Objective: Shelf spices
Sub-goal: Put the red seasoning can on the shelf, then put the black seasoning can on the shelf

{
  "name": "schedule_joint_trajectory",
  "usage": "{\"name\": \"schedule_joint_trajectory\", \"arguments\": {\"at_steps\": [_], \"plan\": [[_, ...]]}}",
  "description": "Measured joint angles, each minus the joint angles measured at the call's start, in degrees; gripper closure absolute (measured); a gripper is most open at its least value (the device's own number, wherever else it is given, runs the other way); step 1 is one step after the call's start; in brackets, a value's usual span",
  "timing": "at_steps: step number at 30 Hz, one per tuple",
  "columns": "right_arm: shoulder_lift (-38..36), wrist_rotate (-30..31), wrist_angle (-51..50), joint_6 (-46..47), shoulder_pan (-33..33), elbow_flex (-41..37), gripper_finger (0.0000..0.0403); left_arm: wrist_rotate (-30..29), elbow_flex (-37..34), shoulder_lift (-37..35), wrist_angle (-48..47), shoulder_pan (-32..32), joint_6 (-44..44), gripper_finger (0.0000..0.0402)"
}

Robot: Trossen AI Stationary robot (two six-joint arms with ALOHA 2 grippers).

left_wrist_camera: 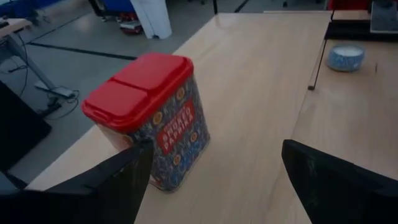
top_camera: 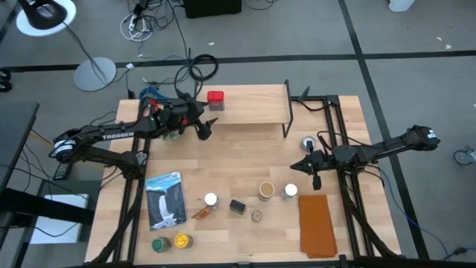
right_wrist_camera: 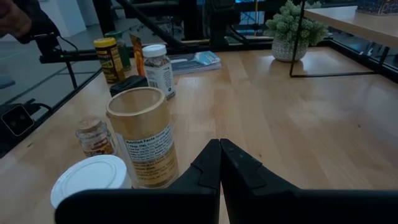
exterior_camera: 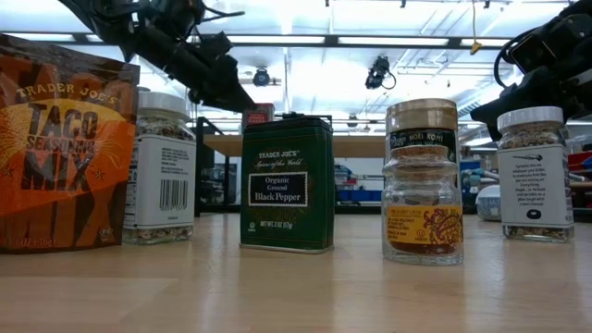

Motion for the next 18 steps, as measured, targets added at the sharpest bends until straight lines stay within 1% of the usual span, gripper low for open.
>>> {"name": "schedule_joint_trajectory", "arguments": {"at_steps": [2,6,10,12,18], "plan": [[0.01,0.0,0.0,-0.02,0.01,0.0,0.0394,0.07,0.0,-0.06,-0.68,-0.09,-1.38,0.0042],[0.01,0.0,0.0,-0.01,0.01,0.0,0.0394,2.73,0.0,-0.69,-1.28,-0.9,-2.88,0.0042],[0.0,0.0,-0.02,0.0,0.0,0.0,0.0394,2.83,0.02,-1.77,-2.7,-2.69,-3.41,0.0042],[0.01,-0.02,0.02,-0.02,-0.01,0.0,0.0394,2.37,0.02,-3.15,-3.17,-3.84,-4.46,0.0042],[0.01,0.0,0.01,-0.01,0.0,0.0,0.0394,1.75,0.02,-9.2,-9.9,-8.21,-10.22,0.0042]]}}
